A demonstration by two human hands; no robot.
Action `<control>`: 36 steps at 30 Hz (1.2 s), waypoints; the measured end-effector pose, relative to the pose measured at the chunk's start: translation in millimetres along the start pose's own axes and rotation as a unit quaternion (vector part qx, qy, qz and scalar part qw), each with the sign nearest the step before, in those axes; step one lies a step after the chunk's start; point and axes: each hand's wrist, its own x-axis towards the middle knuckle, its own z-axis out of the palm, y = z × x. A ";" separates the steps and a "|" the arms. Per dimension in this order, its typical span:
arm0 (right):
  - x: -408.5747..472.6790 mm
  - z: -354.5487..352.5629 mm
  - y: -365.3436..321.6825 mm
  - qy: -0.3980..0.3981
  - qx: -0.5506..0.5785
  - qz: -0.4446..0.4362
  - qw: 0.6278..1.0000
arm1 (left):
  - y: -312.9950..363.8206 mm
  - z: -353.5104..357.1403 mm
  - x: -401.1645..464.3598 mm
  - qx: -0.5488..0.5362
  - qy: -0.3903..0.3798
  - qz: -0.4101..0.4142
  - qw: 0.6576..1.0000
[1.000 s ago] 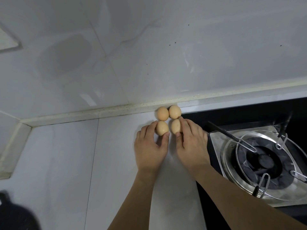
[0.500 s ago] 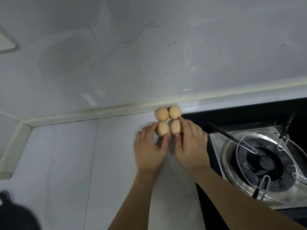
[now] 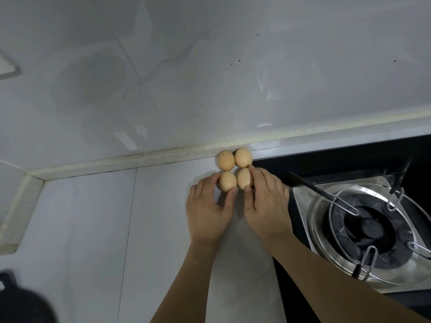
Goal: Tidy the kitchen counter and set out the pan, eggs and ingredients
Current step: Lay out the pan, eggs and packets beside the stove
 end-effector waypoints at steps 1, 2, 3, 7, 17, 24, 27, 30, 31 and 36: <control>0.5 -0.5 0.4 0.001 0.000 0.001 1.000 | 0.1 -0.2 -0.2 -0.002 0.001 0.000 1.000; 0.3 -0.9 0.2 0.002 0.000 0.002 1.000 | 0.4 -0.6 -0.4 -0.004 0.003 0.000 1.000; 0.5 -1.3 0.0 0.003 0.001 0.002 1.000 | 0.7 -1.0 -0.5 -0.005 0.004 0.000 1.000; 1.1 0.0 -1.0 0.004 -0.001 0.004 1.000 | 1.5 -0.9 -0.3 -0.010 0.003 -0.005 1.000; 1.0 0.0 -0.2 0.011 0.007 0.004 1.000 | 4.5 -1.8 -0.9 -0.023 0.008 -0.022 0.999; 0.9 -0.2 -1.3 0.007 0.010 0.005 1.000 | 5.4 -2.7 -1.2 -0.037 0.012 -0.031 0.999; 1.2 -1.7 -1.3 0.013 0.031 0.006 0.999 | 5.1 -3.1 -1.5 -0.054 0.007 -0.036 0.998; 0.7 -3.9 -1.5 0.015 0.053 0.005 0.998 | 4.7 -4.8 -2.5 -0.069 -0.005 -0.060 0.996; 0.2 -4.5 -1.3 0.016 0.062 0.006 0.998 | 5.1 -4.9 -2.7 -0.074 -0.009 -0.070 0.995; -3.4 -15.6 -4.5 0.005 0.076 0.003 0.997 | 5.9 -11.8 -2.3 -0.110 -0.037 -0.102 0.988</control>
